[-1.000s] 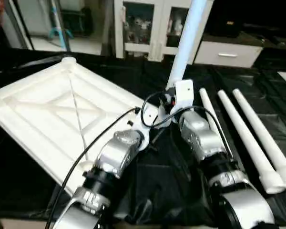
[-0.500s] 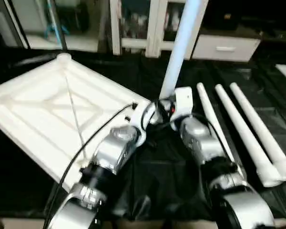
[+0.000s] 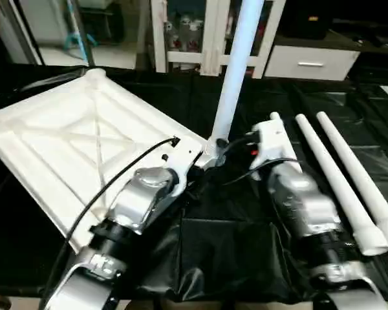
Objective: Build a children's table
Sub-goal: Insert table leg to table base, then rotate leg to tighten
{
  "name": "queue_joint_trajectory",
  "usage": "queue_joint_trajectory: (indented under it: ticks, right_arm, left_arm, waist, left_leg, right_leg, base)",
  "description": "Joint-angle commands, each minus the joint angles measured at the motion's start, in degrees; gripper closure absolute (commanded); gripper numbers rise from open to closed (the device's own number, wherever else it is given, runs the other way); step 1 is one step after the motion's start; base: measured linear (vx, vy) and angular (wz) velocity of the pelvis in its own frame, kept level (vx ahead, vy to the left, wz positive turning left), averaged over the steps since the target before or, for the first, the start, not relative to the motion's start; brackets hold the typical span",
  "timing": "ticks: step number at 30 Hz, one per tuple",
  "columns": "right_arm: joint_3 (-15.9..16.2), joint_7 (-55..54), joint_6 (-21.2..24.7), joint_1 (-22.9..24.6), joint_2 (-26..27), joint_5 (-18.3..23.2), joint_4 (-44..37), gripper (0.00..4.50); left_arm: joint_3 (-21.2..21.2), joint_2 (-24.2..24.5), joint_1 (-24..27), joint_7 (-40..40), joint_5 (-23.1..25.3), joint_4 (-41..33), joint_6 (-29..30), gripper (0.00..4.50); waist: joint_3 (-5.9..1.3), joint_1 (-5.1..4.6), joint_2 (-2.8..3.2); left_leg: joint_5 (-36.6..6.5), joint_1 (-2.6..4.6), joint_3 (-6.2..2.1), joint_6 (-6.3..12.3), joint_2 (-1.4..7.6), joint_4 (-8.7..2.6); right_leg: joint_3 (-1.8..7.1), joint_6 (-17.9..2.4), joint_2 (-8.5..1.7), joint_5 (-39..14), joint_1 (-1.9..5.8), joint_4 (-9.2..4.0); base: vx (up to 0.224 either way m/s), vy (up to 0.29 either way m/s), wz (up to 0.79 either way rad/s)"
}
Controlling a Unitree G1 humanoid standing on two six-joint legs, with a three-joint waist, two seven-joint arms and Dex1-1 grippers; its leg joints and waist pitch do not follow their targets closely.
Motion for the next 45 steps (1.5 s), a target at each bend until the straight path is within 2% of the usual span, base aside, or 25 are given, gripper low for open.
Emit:
queue_joint_trajectory:
  ticks: [1, 4, 5, 7, 8, 9, 10, 11, 12, 14, 15, 16, 18, 19, 20, 21, 23, 26, 28, 31, 32, 35, 36, 41, 45]
  right_arm:
    - [-0.2, 3.4, 3.7, 1.7, -2.7, 2.4, -5.5, 0.12]
    - [0.1, 7.7, 6.5, 3.3, -6.2, 4.0, -9.8, 0.12]
    - [0.9, 11.5, 8.3, 4.6, -9.1, 4.9, -12.4, 0.12]
    - [1.4, 14.3, 9.9, 5.5, -11.2, 6.0, -14.3, 0.12]
    - [1.6, 15.4, 10.5, 5.9, -12.0, 6.4, -15.0, 0.12]
    - [2.5, 18.6, 11.7, 7.1, -14.6, 7.0, -16.8, 0.12]
    - [2.9, 19.9, 12.1, 7.7, -15.7, 7.1, -17.3, 0.12]
    - [3.1, 20.6, 12.3, 7.9, -16.3, 7.1, -17.6, 0.12]
    - [3.3, 21.1, 12.4, 8.1, -16.8, 7.0, -17.8, 0.12]
    - [3.9, 23.4, 13.3, 8.8, -18.9, 7.2, -18.6, 0.12]
    - [4.0, 23.9, 13.5, 9.0, -19.3, 7.3, -18.8, 0.12]
    - [4.0, 24.4, 13.7, 9.1, -19.6, 7.5, -19.1, 0.12]
    - [4.7, 26.3, 13.7, 9.7, -21.0, 7.4, -19.6, 0.12]
    - [4.7, 26.3, 13.7, 9.7, -21.0, 7.4, -19.6, 0.12]
    - [5.9, 28.1, 13.5, 10.4, -22.3, 7.1, -19.8, 0.12]
    - [6.5, 28.6, 13.0, 10.7, -22.7, 6.5, -19.5, 0.12]
    - [7.1, 28.7, 12.0, 10.8, -22.7, 5.3, -18.5, 0.12]
    - [7.9, 27.9, 10.0, 9.7, -21.4, 3.5, -16.1, 0.12]
    - [8.1, 27.6, 9.6, 9.5, -21.2, 3.2, -15.8, 0.12]
    - [8.6, 25.9, 7.4, 8.0, -19.9, 1.8, -13.5, 0.12]
    - [8.8, 25.7, 6.8, 7.4, -19.3, 1.7, -12.5, 0.12]
    - [9.2, 26.0, 5.7, 6.9, -18.7, 0.9, -11.1, 0.12]
    - [9.6, 26.4, 5.4, 6.8, -18.6, 0.6, -10.8, 0.12]
    - [10.8, 27.4, 3.7, 6.2, -18.2, -0.7, -8.7, 0.12]
    - [11.6, 28.1, 2.2, 5.5, -18.0, -1.9, -6.8, 0.48]
  left_arm:
    - [-2.2, 1.3, 0.5, -4.8, -0.8, -3.6, -0.6, 4.50]
    - [-3.4, 3.7, 1.6, -8.6, -1.5, -5.9, -1.1, 4.50]
    - [-3.6, 5.1, 2.1, -10.1, -2.0, -7.3, -0.8, 4.50]
    - [-4.0, 6.1, 2.5, -11.7, -2.4, -8.4, -0.8, 4.50]
    - [-4.1, 6.5, 2.7, -12.3, -2.6, -8.9, -0.6, 4.50]
    - [-4.5, 7.7, 3.2, -14.1, -3.0, -10.1, -1.0, 4.50]
    - [-4.7, 8.2, 3.5, -14.9, -3.3, -10.7, -0.8, 4.50]
    - [-4.8, 8.5, 3.6, -15.3, -3.4, -11.0, -0.6, 4.50]
    - [-5.0, 8.8, 3.8, -15.9, -3.5, -11.3, -0.9, 4.50]
    - [-6.0, 10.6, 4.4, -18.9, -3.9, -12.8, -1.4, 4.50]
    - [-6.2, 11.1, 4.5, -19.5, -4.0, -13.0, -1.8, 4.50]
    - [-6.5, 11.5, 4.6, -20.0, -4.0, -13.3, -2.2, 4.50]
    - [-7.0, 12.7, 4.7, -21.6, -4.0, -14.0, -2.6, 4.50]
    - [-7.0, 12.7, 4.7, -21.6, -4.0, -14.0, -2.6, 4.50]
    - [-7.3, 13.8, 4.8, -22.9, -4.2, -14.7, -2.7, 4.50]
    - [-7.4, 14.1, 4.9, -23.5, -4.3, -15.0, -3.3, 4.50]
    - [-7.5, 14.7, 5.1, -24.4, -4.3, -15.7, -3.9, 4.50]
    - [-7.8, 15.5, 5.2, -25.5, -4.3, -16.9, -3.8, 4.50]
    - [-7.8, 15.5, 5.2, -25.5, -4.3, -16.9, -3.9, 4.50]
    - [-8.2, 15.7, 5.0, -26.0, -4.4, -17.2, -4.1, 4.50]
    - [-8.4, 15.7, 4.9, -26.1, -4.4, -17.2, -4.2, 4.50]
    - [-8.5, 15.6, 4.9, -26.1, -4.2, -17.2, -4.3, 4.50]
    - [-8.5, 15.6, 4.8, -26.0, -4.0, -17.2, -4.3, 4.50]
    - [-8.4, 15.7, 4.8, -25.9, -3.8, -17.2, -4.3, 4.50]
    - [-8.4, 16.0, 5.3, -25.9, -3.8, -17.6, -4.2, 4.50]
  waist:
    - [-4.37, 0.20, 0.44]
    - [-4.59, 0.61, 0.36]
    - [-4.58, 0.83, 0.35]
    - [-4.66, 0.88, 0.25]
    - [-4.80, 0.85, 0.16]
    - [-5.03, 0.99, 0.06]
    - [-5.07, 1.09, 0.08]
    - [-5.37, 1.12, 0.25]
    - [-5.62, 1.21, 0.36]
    - [-6.31, 1.61, 0.32]
    - [-6.12, 1.81, 0.42]
    - [-6.00, 1.88, 0.41]
    - [-5.67, 2.00, 0.49]
    - [-5.56, 2.07, 0.51]
    - [-5.55, 2.06, 0.74]
    - [-5.30, 1.90, 0.64]
    - [-5.01, 1.64, 0.95]
    - [-5.00, 1.49, 0.76]
    - [-4.99, 1.36, 0.94]
    - [-5.09, 1.30, 0.84]
    - [-5.09, 1.34, 1.05]
    - [-5.22, 1.26, 0.74]
    - [-5.24, 1.36, 0.80]
    - [-5.39, 1.39, 0.68]
    - [-5.49, 1.39, 0.68]
  left_leg:
    - [-19.6, 2.25, -2.02, -2.21, 4.23, -4.84]
    - [-17.2, 2.21, -1.69, -2.08, 4.12, -4.56]
    - [-15.9, 1.98, -1.54, -1.37, 3.98, -4.34]
    - [-16.1, 2.16, -1.31, -1.07, 3.97, -4.03]
    - [-15.7, 2.00, -1.36, -0.84, 3.95, -3.96]
    - [-12.0, 1.43, -1.30, 0.42, 3.81, -3.55]
    - [-10.7, 1.37, -1.27, 0.87, 3.85, -3.39]
    - [-7.4, 1.00, -1.32, 1.93, 3.85, -3.10]
    - [-5.8, 0.93, -1.26, 2.51, 3.81, -2.93]
    - [0.7, 0.75, -0.98, 4.94, 3.46, -1.89]
    - [1.1, 0.62, -0.81, 6.22, 3.35, -1.73]
    - [0.3, 0.62, -0.77, 6.55, 3.36, -1.74]
    - [-3.4, 0.61, -0.78, 5.89, 3.49, -1.85]
    - [-5.7, 0.77, -0.90, 4.88, 3.72, -2.08]
    - [-6.7, 0.84, -0.98, 4.26, 3.75, -2.17]
    - [-8.5, 0.90, -1.02, 3.18, 3.82, -2.35]
    - [-13.2, 1.10, -1.22, 0.52, 3.85, -2.78]
    - [-16.4, 1.33, -1.41, -1.45, 3.83, -2.99]
    - [-17.1, 1.26, -1.47, -1.86, 3.71, -3.00]
    - [-17.1, 1.22, -1.52, -2.04, 3.65, -2.99]
    - [-17.1, 1.28, -1.50, -2.05, 3.62, -2.96]
    - [-16.6, 1.06, -1.49, -1.78, 3.58, -2.92]
    - [-16.4, 1.20, -1.44, -1.70, 3.61, -2.86]
    - [-14.2, 0.98, -1.39, -0.82, 3.60, -2.70]
    - [-13.2, 0.90, -1.32, -0.32, 3.56, -2.53]
  right_leg:
    - [2.87, -6.7, -2.58, -21.0, 0.95, -3.60]
    - [3.09, -7.3, -2.37, -16.9, 0.82, -3.16]
    - [3.28, -8.0, -2.18, -15.4, 0.91, -2.69]
    - [3.61, -8.6, -2.05, -16.5, 0.53, -2.59]
    - [3.77, -8.8, -2.04, -16.1, 0.75, -2.38]
    - [4.17, -9.5, -1.86, -12.4, 1.07, -1.73]
    - [4.30, -10.0, -1.85, -11.0, 1.04, -1.43]
    - [4.22, -11.3, -1.86, -7.1, 1.49, -0.70]
    - [4.16, -12.0, -1.78, -4.7, 1.62, -0.33]
    - [4.11, -14.3, -1.14, 5.3, 1.62, 0.89]
    - [4.15, -15.1, -1.14, 6.4, 1.48, 0.88]
    - [4.18, -15.3, -1.20, 5.6, 1.43, 0.81]
    - [4.28, -15.1, -1.38, 0.7, 1.40, 0.46]
    - [4.24, -14.2, -1.44, -3.0, 1.47, 0.18]
    - [4.21, -13.9, -1.44, -4.4, 1.43, 0.13]
    - [4.23, -13.1, -1.36, -7.1, 1.29, -0.24]
    - [4.26, -11.5, -1.32, -13.1, 1.04, -0.79]
    - [4.36, -10.1, -1.41, -16.8, 0.81, -1.22]
    - [4.37, -9.7, -1.35, -17.6, 0.72, -1.36]
    - [4.36, -9.3, -1.36, -17.7, 0.70, -1.34]
    - [4.35, -9.3, -1.30, -17.7, 0.64, -1.36]
    - [4.30, -9.4, -1.26, -16.8, 0.82, -1.25]
    - [4.35, -9.5, -1.31, -16.7, 0.69, -1.26]
    - [4.30, -10.2, -1.27, -14.4, 0.89, -0.95]
    - [4.29, -10.7, -1.26, -13.3, 0.98, -0.72]
  base:
    - [0.000, 0.000, 0.00]
    - [0.000, 0.000, 0.00]
    - [0.000, 0.000, 0.00]
    - [0.054, -0.026, 0.11]
    - [0.057, -0.028, 0.10]
    - [0.063, -0.027, 0.05]
    - [0.069, -0.022, 0.01]
    - [0.069, -0.022, 0.01]
    - [0.057, -0.016, -0.04]
    - [0.000, 0.000, 0.00]
    - [0.000, 0.000, 0.00]
    - [0.000, 0.000, 0.00]
    - [0.000, 0.000, 0.00]
    - [0.000, 0.000, 0.00]
    - [0.000, 0.000, 0.00]
    - [0.000, 0.000, 0.00]
    - [0.000, 0.000, 0.00]
    - [-0.021, 0.004, 0.01]
    - [0.000, 0.000, 0.00]
    - [0.000, 0.000, 0.00]
    - [0.000, 0.000, 0.00]
    - [0.000, 0.000, 0.00]
    - [0.000, 0.000, 0.00]
    - [0.000, 0.000, 0.00]
    - [0.000, 0.000, 0.00]
